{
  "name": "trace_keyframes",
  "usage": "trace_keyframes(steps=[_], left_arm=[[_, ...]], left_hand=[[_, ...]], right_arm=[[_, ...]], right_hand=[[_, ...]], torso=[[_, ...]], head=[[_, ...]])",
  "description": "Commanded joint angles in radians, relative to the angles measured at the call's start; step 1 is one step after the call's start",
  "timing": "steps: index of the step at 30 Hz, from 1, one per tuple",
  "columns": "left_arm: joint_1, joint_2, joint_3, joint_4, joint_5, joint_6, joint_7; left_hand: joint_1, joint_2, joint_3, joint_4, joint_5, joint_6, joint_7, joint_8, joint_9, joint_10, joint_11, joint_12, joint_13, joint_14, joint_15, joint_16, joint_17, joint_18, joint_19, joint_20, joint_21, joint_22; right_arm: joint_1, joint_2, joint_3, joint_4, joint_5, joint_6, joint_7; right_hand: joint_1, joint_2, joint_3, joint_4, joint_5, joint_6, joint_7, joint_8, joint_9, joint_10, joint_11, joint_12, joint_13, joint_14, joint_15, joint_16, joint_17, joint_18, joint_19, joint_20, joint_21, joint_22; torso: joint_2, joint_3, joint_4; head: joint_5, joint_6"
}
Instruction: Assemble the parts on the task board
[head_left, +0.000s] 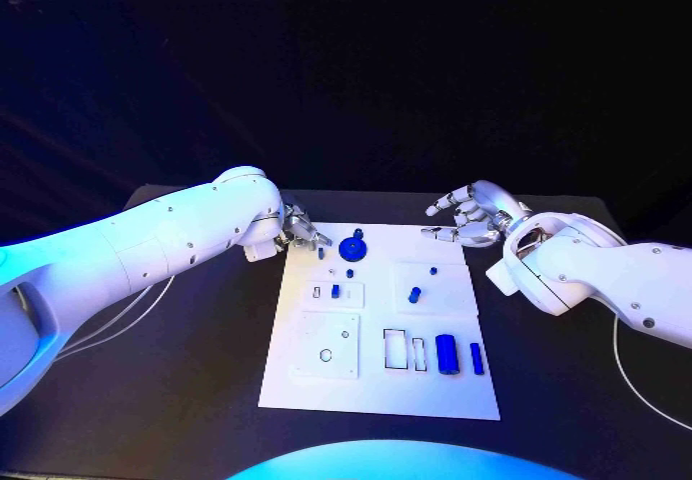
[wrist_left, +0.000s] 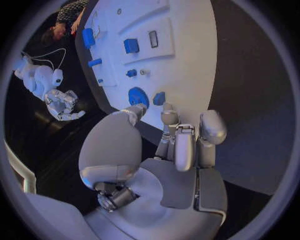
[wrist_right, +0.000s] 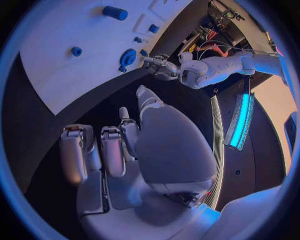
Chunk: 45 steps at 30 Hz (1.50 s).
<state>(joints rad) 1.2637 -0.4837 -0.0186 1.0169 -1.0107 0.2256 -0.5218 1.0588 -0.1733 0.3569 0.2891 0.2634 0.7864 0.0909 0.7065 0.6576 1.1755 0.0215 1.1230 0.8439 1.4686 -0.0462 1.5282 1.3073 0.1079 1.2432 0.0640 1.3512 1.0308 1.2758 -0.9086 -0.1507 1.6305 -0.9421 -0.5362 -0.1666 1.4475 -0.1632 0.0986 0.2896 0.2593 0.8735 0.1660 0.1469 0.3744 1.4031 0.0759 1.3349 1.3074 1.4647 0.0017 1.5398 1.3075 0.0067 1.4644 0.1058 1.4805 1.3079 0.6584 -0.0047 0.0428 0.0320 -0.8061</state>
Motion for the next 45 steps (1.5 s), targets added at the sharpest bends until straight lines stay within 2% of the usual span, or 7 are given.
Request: trace_keyframes(steps=[1, 12, 21, 31, 35, 37, 45], left_arm=[[0.000, 0.005, -0.001, -0.003, 0.011, 0.037, 0.009], [-0.004, 0.013, -0.006, -0.017, 0.017, 0.043, 0.015], [-0.006, 0.015, -0.007, -0.023, 0.031, 0.034, 0.020], [-0.007, 0.015, -0.007, -0.024, 0.049, 0.027, 0.028], [-0.007, 0.014, -0.007, -0.026, 0.066, 0.025, 0.033], [-0.007, 0.013, -0.007, -0.026, 0.073, 0.024, 0.034], [-0.007, -0.002, -0.007, -0.019, 0.115, 0.004, 0.034]], left_hand=[[0.021, 0.001, -0.004, -0.002, -0.002, 0.003, 0.005, -0.007, -0.004, -0.009, 0.001, -0.004, -0.001, 0.065, 0.008, -0.006, 0.148, 0.002, -0.006, 0.002, -0.004, 0.000], [0.053, 0.011, -0.003, -0.001, -0.002, 0.011, 0.004, -0.010, -0.010, -0.010, 0.001, 0.001, 0.000, 0.065, 0.009, -0.005, 0.150, 0.002, -0.006, 0.004, -0.003, 0.002], [0.094, 0.048, 0.008, -0.001, -0.016, 0.020, 0.001, -0.011, -0.016, -0.009, -0.002, 0.006, 0.000, 0.066, 0.007, -0.003, 0.153, 0.001, -0.005, 0.004, -0.001, 0.007], [0.138, 0.065, 0.014, -0.007, -0.030, 0.028, -0.005, -0.003, -0.015, -0.006, -0.007, 0.012, 0.002, 0.066, 0.003, -0.002, 0.154, 0.001, -0.005, 0.003, 0.000, 0.010], [0.248, 0.103, 0.077, -0.052, -0.024, 0.020, -0.014, 0.004, -0.011, -0.007, -0.016, 0.011, -0.002, 0.067, -0.006, -0.001, 0.157, 0.001, -0.004, -0.002, 0.002, 0.014], [0.275, 0.107, 0.112, -0.069, -0.024, 0.015, -0.013, 0.008, -0.009, -0.006, -0.016, 0.010, -0.004, 0.067, -0.006, 0.000, 0.157, 0.000, -0.003, -0.004, 0.003, 0.017], [0.263, 0.067, 0.297, -0.128, -0.024, -0.004, -0.007, 0.054, 0.027, 0.002, -0.012, 0.011, -0.012, 0.066, -0.002, -0.002, 0.153, -0.001, -0.005, -0.001, 0.008, 0.023]], right_arm=[[-0.001, 0.002, 0.000, 0.000, -0.004, 0.004, 0.013], [-0.001, 0.003, 0.000, -0.002, -0.004, 0.005, 0.013], [-0.001, 0.004, 0.000, -0.002, -0.004, 0.005, 0.014], [-0.001, 0.004, 0.000, -0.002, -0.004, 0.006, 0.014], [-0.001, 0.005, 0.000, -0.003, -0.004, 0.007, 0.013], [-0.001, 0.005, 0.000, -0.003, -0.004, 0.007, 0.013], [-0.001, 0.005, 0.000, -0.005, -0.004, 0.010, 0.012]], right_hand=[[-0.010, -0.004, 0.006, 0.000, 0.006, 0.003, -0.002, 0.003, -0.001, -0.007, 0.002, -0.005, 0.043, 0.083, 0.003, -0.005, 0.166, 0.019, 0.052, 0.004, -0.005, 0.205], [-0.011, -0.003, 0.007, -0.001, 0.007, 0.003, -0.002, 0.004, -0.001, -0.007, 0.002, -0.005, 0.044, 0.083, 0.003, -0.005, 0.166, 0.019, 0.052, 0.004, -0.005, 0.205], [-0.011, -0.003, 0.007, -0.001, 0.007, 0.003, -0.002, 0.004, -0.001, -0.007, 0.002, -0.005, 0.044, 0.083, 0.003, -0.005, 0.166, 0.019, 0.052, 0.004, -0.005, 0.205], [-0.011, -0.001, 0.009, -0.001, 0.007, 0.003, -0.002, 0.005, -0.002, -0.006, 0.002, -0.003, 0.045, 0.083, 0.003, -0.005, 0.166, 0.018, 0.053, 0.004, -0.004, 0.206], [-0.011, -0.001, 0.009, -0.001, 0.007, 0.003, -0.002, 0.005, -0.002, -0.006, 0.002, -0.003, 0.045, 0.083, 0.003, -0.005, 0.166, 0.018, 0.053, 0.004, -0.004, 0.206], [-0.011, -0.001, 0.009, -0.001, 0.007, 0.003, -0.002, 0.005, -0.002, -0.006, 0.002, -0.003, 0.045, 0.083, 0.003, -0.005, 0.166, 0.018, 0.053, 0.004, -0.004, 0.206], [-0.011, -0.001, 0.010, -0.001, 0.008, 0.004, -0.002, 0.006, -0.002, -0.005, 0.002, -0.003, 0.045, 0.083, 0.003, -0.005, 0.165, 0.019, 0.052, 0.004, -0.005, 0.205]], torso=[[-0.001, 0.0011, 0.0006], [0.000, 0.0009, -0.0019], [0.001, 0.0004, -0.0010], [-0.001, 0.0010, -0.0012], [-0.001, 0.0013, -0.0010], [-0.001, 0.0012, -0.0010], [-0.001, 0.0015, -0.0013]], head=[[0.002, -0.001], [0.002, 0.000], [0.000, -0.001], [0.001, -0.003], [0.001, -0.004], [0.001, -0.004], [0.002, -0.004]])
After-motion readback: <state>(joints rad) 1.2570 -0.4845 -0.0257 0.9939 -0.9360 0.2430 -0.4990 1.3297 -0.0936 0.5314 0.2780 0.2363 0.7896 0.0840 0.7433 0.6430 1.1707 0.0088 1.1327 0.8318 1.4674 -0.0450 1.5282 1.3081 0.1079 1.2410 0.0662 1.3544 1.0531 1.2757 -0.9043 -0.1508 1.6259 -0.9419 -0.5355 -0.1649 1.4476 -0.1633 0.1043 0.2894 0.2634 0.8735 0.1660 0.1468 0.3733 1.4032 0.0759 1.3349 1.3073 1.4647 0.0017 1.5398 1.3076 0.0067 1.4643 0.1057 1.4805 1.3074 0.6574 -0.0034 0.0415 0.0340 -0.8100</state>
